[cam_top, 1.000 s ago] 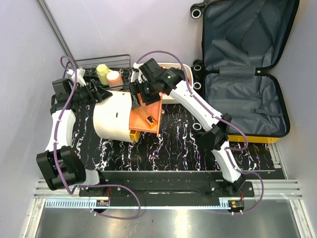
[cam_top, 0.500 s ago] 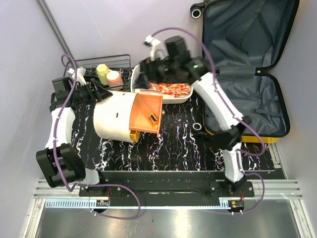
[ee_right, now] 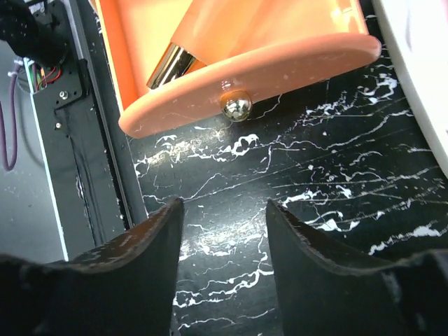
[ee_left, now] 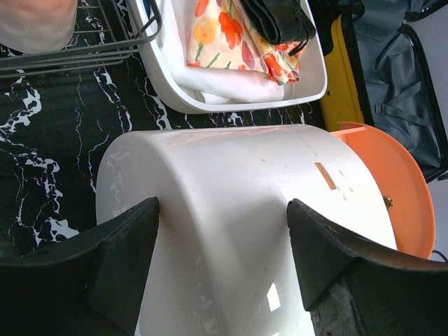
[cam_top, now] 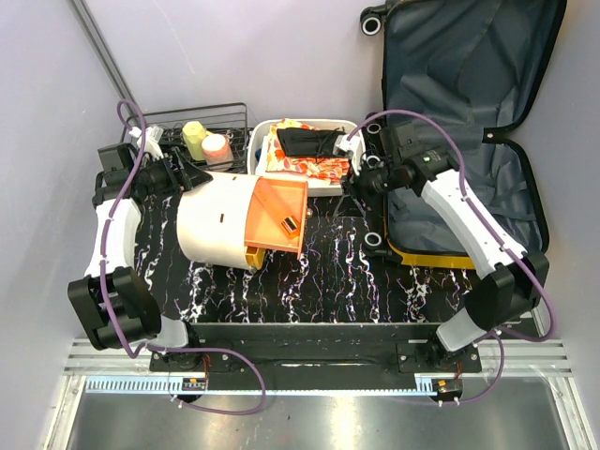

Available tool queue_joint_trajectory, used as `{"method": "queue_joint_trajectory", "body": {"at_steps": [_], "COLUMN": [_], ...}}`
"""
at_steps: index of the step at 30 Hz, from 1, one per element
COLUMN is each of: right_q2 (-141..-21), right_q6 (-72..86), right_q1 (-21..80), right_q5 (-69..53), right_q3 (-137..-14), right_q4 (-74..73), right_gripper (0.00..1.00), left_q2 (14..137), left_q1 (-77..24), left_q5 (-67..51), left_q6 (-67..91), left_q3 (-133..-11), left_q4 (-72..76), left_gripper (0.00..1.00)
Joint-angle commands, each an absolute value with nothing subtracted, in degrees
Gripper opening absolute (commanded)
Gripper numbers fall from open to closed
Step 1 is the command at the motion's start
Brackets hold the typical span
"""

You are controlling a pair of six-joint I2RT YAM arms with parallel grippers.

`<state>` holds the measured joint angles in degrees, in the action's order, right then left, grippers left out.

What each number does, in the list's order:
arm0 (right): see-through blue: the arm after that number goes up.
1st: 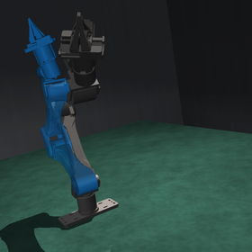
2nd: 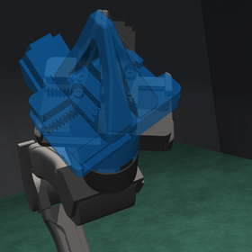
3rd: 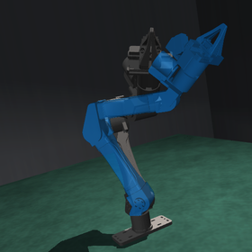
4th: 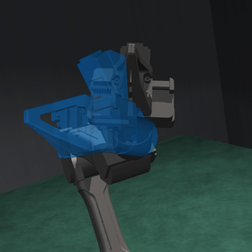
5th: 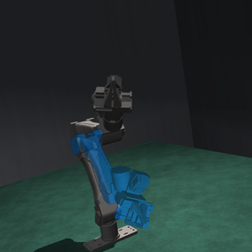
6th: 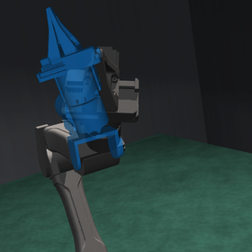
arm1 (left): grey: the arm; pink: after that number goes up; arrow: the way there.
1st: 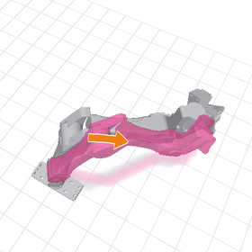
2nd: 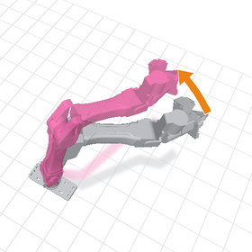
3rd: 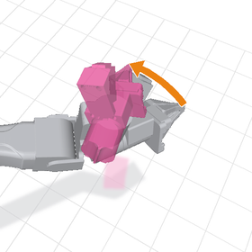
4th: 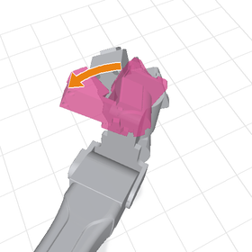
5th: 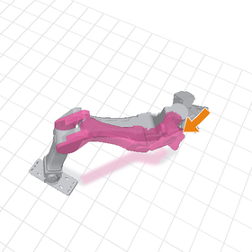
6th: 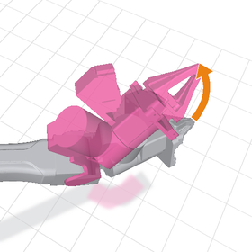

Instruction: Open, take out, and arrange the luggage

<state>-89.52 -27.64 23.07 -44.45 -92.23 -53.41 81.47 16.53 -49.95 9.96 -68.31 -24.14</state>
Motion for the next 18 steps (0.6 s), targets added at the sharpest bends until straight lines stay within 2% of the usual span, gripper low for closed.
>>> {"method": "queue_joint_trajectory", "body": {"at_steps": [1, 6, 18], "right_q2": [-91.5, -96.1, -105.7], "right_q6": [-34.7, -36.1, -38.1], "right_q1": [24.4, 28.4, 35.9], "right_q5": [-48.8, -48.9, -49.2], "right_q3": [-90.5, -92.6, -103.9], "right_q4": [-45.5, -41.8, -37.5], "right_gripper": [0.52, 0.45, 0.44], "left_q2": [83.8, 84.1, 83.5], "left_q1": [15.9, 15.8, 15.6], "left_q5": [-46.1, -45.8, -46.1], "left_q6": [2.9, 2.8, 3.1], "left_q3": [-65.0, -65.0, -63.4], "left_q4": [-38.2, -38.5, -38.0], "left_gripper": [0.75, 0.75, 0.74]}}
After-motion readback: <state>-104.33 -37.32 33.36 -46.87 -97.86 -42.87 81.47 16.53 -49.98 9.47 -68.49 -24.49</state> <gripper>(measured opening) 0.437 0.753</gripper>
